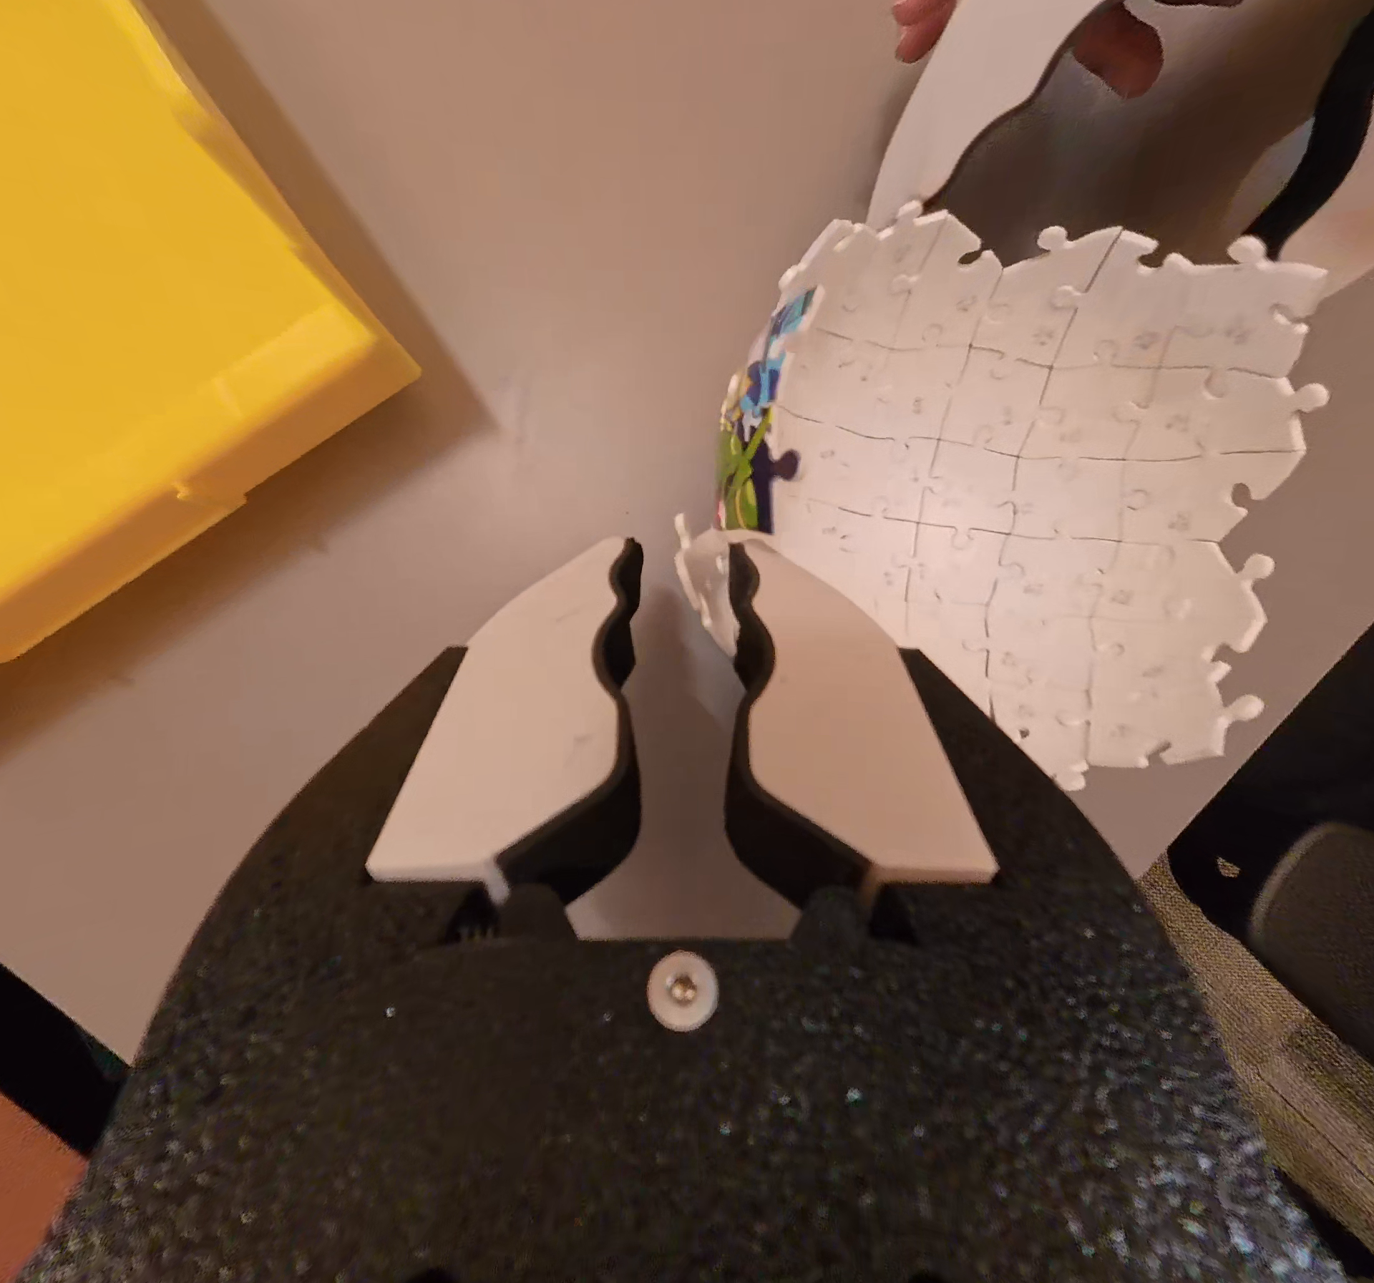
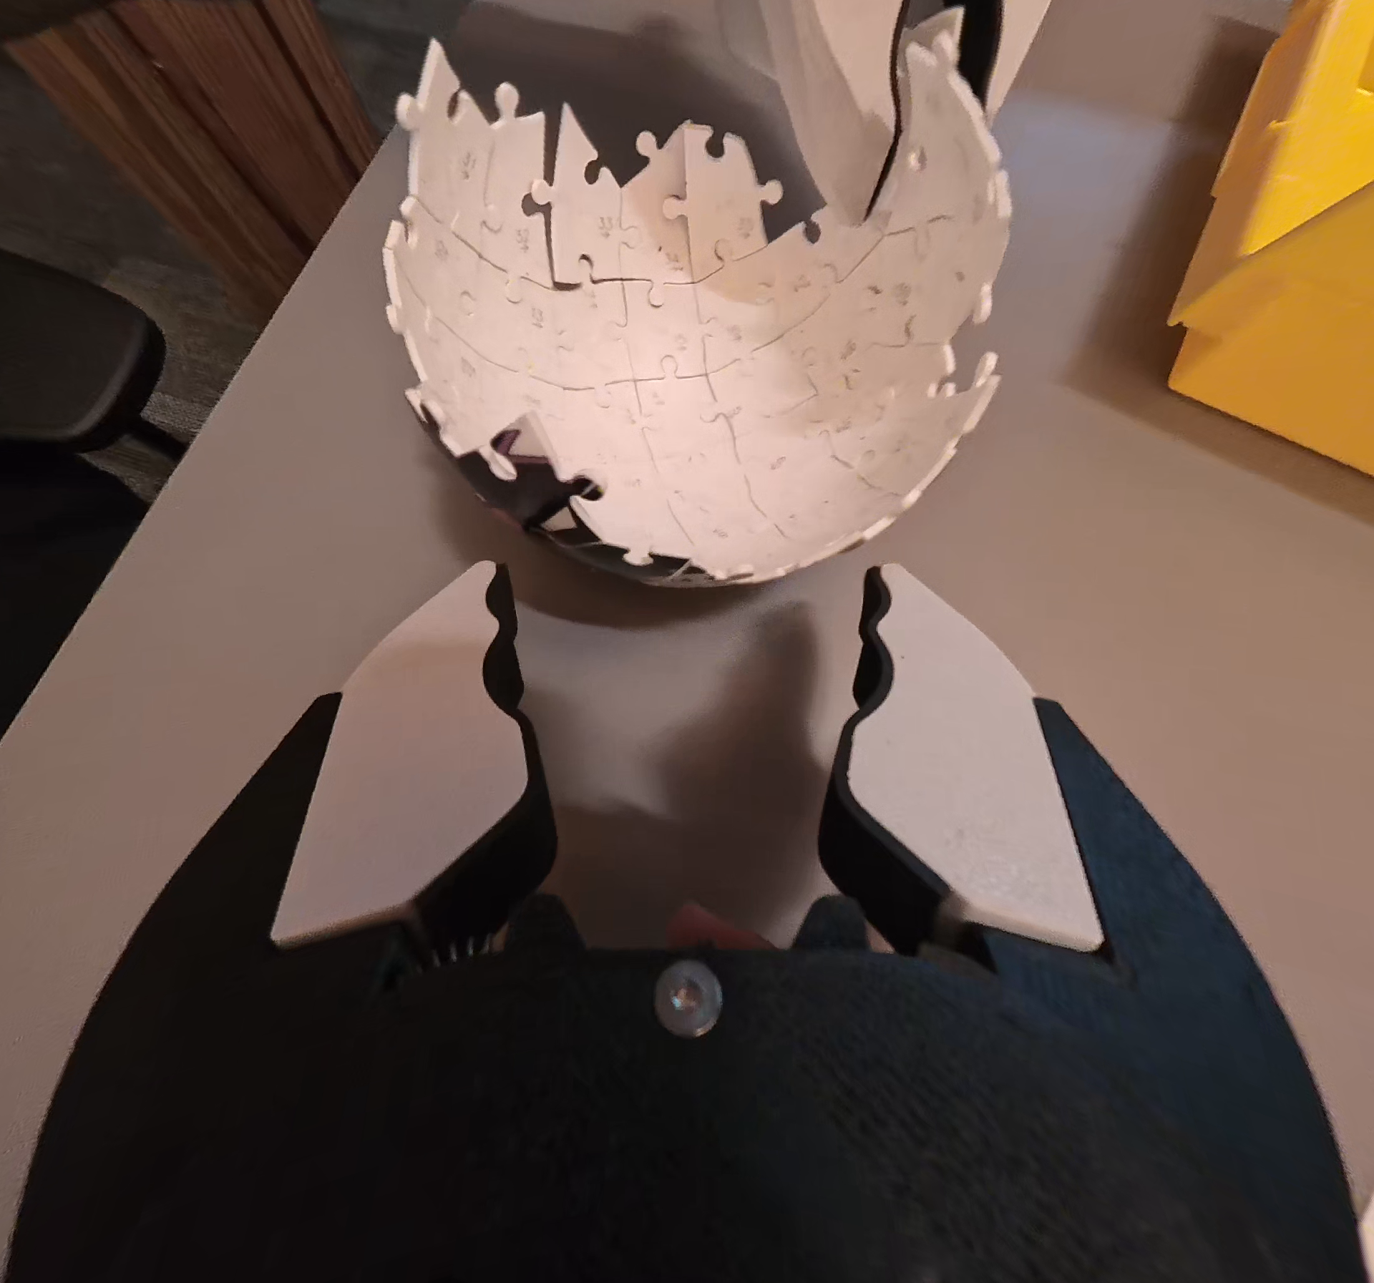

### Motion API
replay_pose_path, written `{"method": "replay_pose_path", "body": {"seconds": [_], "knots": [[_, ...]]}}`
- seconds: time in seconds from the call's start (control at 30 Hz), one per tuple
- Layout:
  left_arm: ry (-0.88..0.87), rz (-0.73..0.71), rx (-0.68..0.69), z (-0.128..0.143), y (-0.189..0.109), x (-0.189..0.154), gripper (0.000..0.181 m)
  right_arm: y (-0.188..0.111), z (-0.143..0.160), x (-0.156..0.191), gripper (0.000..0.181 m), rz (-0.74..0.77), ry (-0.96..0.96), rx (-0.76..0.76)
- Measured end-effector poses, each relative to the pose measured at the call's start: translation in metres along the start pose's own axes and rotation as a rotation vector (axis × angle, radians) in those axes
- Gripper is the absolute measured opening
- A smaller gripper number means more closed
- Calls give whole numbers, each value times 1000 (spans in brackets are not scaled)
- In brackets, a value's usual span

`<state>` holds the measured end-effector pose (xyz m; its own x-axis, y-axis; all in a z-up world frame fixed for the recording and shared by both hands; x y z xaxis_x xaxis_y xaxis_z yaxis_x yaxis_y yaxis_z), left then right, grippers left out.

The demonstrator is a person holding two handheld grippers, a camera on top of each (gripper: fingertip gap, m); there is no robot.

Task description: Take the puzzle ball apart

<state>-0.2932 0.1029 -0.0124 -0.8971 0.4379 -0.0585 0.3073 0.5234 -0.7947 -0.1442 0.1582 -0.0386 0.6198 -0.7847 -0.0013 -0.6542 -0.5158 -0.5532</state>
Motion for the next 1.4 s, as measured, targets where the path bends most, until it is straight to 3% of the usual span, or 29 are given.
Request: {"method": "replay_pose_path", "body": {"seconds": [0.03,0.7,1.1,1.4], "knots": [[0,-1,2,0,0,-1,22,0,1,2,88,-6,-3,2],[-4,-103,43,5,-29,-22,27,10,4,13,90,44,-15,13],[30,-165,107,1,-10,-18,11,13,3,11,91,61,-32,15],[54,-174,120,0,-10,-15,8,17,2,11,93,56,-26,11]]}}
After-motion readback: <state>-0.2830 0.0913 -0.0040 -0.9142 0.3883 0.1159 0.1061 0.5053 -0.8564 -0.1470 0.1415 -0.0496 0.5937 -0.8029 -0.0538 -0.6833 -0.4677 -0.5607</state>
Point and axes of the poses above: each gripper's, where its closed fingertips meet, y out along the fingers, z out of its underside, x = y × z across the jaws, the point moved 5 cm from there along -y, back along the fingers, and after that the axes turned 6 degrees about -x, right-handed, at the moved point
